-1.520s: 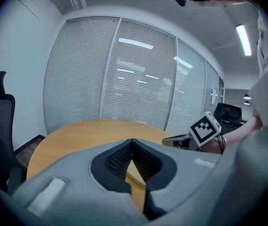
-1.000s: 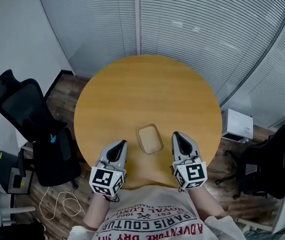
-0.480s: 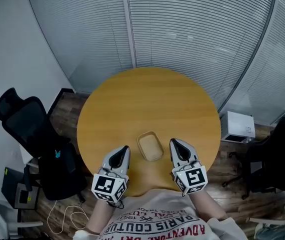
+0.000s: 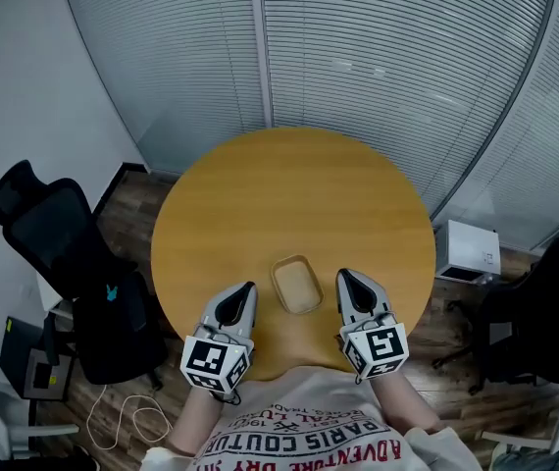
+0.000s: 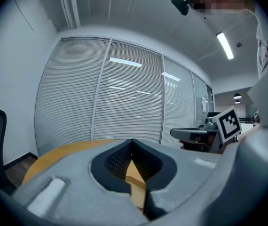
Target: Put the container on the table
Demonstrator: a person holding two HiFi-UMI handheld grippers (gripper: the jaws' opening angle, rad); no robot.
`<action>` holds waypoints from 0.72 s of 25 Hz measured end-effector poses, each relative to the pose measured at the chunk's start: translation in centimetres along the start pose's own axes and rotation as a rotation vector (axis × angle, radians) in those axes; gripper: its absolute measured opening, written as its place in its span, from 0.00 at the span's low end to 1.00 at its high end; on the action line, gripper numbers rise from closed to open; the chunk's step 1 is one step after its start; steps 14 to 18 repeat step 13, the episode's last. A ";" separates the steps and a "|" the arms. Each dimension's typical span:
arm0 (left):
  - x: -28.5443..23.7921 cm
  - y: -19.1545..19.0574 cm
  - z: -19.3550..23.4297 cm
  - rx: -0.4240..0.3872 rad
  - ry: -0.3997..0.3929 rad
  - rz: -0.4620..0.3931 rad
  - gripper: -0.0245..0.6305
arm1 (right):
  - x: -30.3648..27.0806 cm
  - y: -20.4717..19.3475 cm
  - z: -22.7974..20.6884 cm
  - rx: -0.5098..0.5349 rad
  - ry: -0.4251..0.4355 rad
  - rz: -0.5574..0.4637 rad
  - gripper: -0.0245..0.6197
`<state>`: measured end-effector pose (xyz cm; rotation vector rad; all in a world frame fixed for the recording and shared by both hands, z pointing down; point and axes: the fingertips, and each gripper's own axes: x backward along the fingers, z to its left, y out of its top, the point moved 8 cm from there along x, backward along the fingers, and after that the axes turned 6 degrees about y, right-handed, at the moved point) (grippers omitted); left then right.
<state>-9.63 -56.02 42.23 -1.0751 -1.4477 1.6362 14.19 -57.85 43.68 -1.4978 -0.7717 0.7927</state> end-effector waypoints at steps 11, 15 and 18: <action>-1.3 -0.5 0.2 0.013 0.005 0.027 0.05 | -1.3 -1.1 -0.3 -0.064 0.015 0.053 0.05; -1.5 -0.6 0.2 0.012 0.005 0.032 0.05 | -1.5 -1.2 -0.3 -0.063 0.019 0.058 0.05; -1.5 -0.6 0.2 0.012 0.005 0.032 0.05 | -1.5 -1.2 -0.3 -0.063 0.019 0.058 0.05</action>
